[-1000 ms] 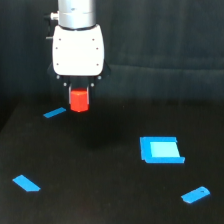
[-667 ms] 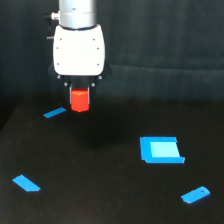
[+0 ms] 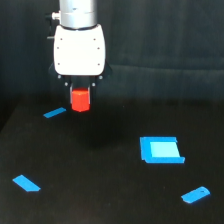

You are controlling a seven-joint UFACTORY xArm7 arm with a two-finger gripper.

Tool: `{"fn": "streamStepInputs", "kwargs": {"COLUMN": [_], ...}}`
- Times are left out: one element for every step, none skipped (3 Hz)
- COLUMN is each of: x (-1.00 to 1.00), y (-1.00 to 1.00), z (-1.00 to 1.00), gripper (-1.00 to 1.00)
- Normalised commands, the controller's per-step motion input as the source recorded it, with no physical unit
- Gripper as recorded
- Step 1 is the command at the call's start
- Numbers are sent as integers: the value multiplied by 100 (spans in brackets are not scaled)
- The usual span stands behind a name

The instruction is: Pick up the red object from the table

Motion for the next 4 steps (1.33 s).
{"fn": "streamStepInputs", "kwargs": {"x": [10,-3,3,-7], "y": [2,3,-2,13], "z": [3,2,-2,2], "gripper": [-94,-100,-92,-98]}}
